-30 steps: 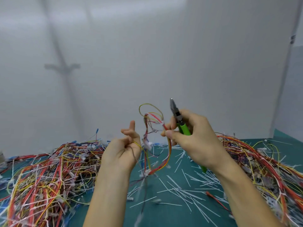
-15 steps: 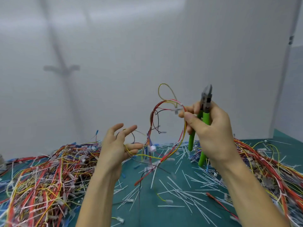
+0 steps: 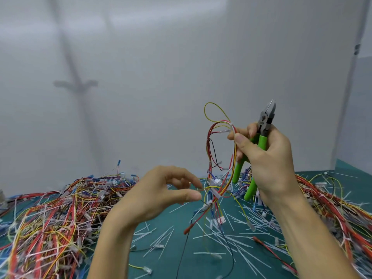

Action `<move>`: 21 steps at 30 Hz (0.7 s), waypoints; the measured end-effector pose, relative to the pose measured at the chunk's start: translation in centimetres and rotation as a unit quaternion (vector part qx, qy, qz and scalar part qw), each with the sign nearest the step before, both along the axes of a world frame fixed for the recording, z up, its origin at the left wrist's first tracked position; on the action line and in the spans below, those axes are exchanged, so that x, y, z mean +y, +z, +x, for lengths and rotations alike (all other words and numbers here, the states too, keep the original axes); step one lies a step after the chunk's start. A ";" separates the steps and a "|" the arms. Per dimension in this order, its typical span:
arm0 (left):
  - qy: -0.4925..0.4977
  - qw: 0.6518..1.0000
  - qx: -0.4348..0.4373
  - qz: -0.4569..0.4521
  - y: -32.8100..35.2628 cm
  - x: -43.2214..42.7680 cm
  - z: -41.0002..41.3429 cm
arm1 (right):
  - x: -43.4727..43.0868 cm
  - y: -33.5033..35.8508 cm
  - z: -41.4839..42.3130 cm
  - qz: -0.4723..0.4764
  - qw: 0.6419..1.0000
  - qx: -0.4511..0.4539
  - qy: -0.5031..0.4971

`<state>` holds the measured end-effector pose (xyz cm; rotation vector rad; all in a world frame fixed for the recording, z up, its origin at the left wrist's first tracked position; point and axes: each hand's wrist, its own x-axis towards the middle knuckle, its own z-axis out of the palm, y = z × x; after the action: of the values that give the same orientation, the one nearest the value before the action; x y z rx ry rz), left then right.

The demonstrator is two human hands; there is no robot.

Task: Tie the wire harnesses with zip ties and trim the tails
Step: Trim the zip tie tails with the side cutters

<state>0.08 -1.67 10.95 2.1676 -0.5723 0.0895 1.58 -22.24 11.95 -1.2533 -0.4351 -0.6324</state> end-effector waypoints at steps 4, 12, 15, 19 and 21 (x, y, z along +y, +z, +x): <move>0.005 0.991 -0.106 0.082 -0.2 -1.7 0.2 | -0.1 0.0 -0.1 -0.012 1.000 -0.004 -0.004; 0.032 0.991 -0.105 0.074 -1.0 -2.6 0.7 | -0.3 0.1 -0.2 -0.030 1.000 -0.009 -0.004; 0.090 0.988 -0.115 0.049 -1.3 -2.1 1.0 | -0.4 0.0 -0.1 -0.042 0.999 -0.012 -0.006; 0.222 0.966 -0.134 0.022 -1.4 -1.6 1.7 | -0.7 -0.1 0.0 -0.060 0.998 -0.009 -0.007; 0.302 0.940 -0.159 -0.023 -1.3 -1.1 2.0 | -0.8 -0.1 0.2 -0.065 0.998 -0.007 -0.012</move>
<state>2.13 -2.78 9.67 2.2258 -0.0550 0.7859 1.75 -23.08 11.87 -1.3805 -0.4806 -0.6410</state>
